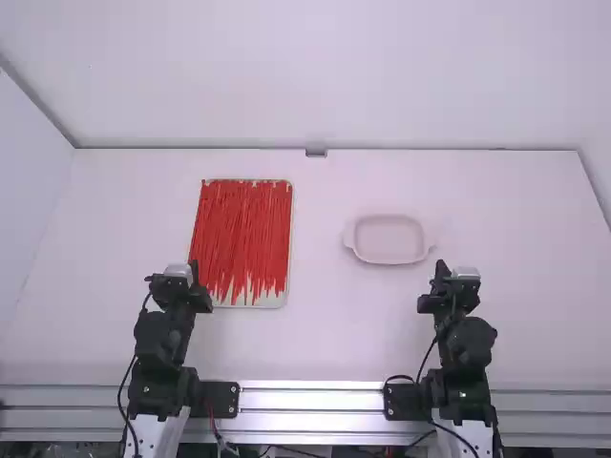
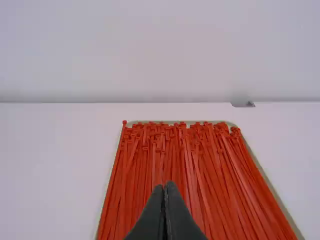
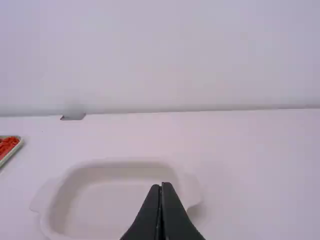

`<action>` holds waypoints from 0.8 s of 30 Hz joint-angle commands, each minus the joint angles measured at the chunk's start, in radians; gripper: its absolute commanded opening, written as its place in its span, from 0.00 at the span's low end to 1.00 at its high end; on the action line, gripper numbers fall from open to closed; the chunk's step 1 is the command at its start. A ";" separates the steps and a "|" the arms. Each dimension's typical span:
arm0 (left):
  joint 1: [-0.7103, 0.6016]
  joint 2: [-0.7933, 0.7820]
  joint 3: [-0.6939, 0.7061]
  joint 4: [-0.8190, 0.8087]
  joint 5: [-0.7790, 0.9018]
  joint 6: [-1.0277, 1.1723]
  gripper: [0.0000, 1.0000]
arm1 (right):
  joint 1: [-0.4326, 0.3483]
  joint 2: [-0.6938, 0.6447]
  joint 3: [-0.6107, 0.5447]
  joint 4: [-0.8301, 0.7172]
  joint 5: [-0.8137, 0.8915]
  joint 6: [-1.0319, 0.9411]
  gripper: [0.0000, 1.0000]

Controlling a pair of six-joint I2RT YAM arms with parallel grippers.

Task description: Fasten the cable tie

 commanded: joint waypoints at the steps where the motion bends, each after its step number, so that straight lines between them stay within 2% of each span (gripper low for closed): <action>1: 0.000 0.000 0.000 0.000 0.000 0.000 0.00 | 0.000 0.000 0.000 -0.001 0.001 0.001 0.00; 15: -0.003 0.086 0.091 -0.036 0.026 -0.015 0.09 | 0.002 0.097 0.078 -0.006 -0.041 0.029 0.09; 24: -0.008 0.274 0.246 -0.129 0.097 -0.040 0.22 | -0.001 0.289 0.204 -0.090 -0.120 0.041 0.22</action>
